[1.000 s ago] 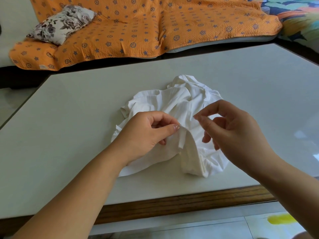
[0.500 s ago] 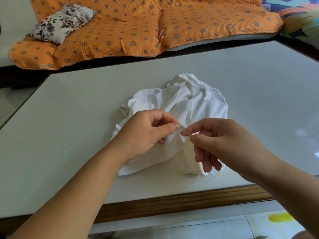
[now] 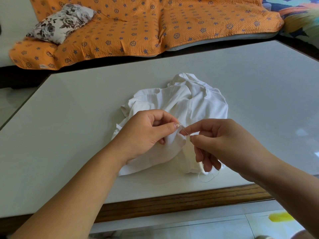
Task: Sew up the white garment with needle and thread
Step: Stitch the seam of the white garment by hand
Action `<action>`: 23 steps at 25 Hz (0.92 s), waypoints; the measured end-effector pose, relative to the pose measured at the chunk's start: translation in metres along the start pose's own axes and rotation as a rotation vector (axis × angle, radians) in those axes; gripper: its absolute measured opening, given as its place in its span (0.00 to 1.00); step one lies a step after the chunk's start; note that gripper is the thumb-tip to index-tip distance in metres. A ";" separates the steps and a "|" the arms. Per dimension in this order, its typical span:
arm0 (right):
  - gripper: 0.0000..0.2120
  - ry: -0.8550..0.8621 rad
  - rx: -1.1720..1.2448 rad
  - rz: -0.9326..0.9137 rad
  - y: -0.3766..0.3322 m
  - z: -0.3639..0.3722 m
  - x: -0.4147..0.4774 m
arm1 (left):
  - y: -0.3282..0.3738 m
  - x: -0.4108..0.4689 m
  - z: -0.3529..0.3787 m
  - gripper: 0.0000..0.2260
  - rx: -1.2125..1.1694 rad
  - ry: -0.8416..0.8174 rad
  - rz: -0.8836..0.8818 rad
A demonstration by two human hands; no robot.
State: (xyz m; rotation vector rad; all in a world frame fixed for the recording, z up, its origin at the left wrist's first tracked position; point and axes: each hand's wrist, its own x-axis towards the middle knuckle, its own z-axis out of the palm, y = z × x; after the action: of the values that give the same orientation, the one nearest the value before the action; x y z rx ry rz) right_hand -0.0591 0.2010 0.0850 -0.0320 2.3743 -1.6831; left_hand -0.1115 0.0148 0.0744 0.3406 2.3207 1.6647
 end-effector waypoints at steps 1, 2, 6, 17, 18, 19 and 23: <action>0.14 0.003 -0.002 -0.001 0.000 0.000 0.000 | 0.000 0.000 0.000 0.03 0.002 -0.002 0.001; 0.13 0.006 -0.004 -0.003 0.001 0.000 0.001 | 0.000 0.000 0.000 0.03 0.005 -0.003 0.002; 0.13 0.034 -0.011 -0.012 0.002 0.003 0.002 | 0.000 0.000 0.000 0.03 0.020 -0.009 0.004; 0.08 0.106 -0.001 -0.049 0.010 0.006 0.005 | -0.002 -0.001 0.005 0.03 0.014 0.011 0.037; 0.07 0.111 -0.002 -0.050 0.010 0.006 0.006 | -0.003 -0.001 0.006 0.04 0.024 0.024 0.042; 0.06 0.118 -0.003 -0.051 0.010 0.007 0.006 | -0.003 -0.001 0.007 0.04 0.034 0.035 0.046; 0.04 0.137 0.037 -0.032 0.011 0.010 0.008 | -0.005 -0.004 0.014 0.04 0.099 0.061 0.092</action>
State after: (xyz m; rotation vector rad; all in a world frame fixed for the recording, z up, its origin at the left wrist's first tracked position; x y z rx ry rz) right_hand -0.0637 0.1943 0.0697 0.0537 2.4516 -1.7980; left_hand -0.1031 0.0249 0.0659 0.4284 2.4727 1.6259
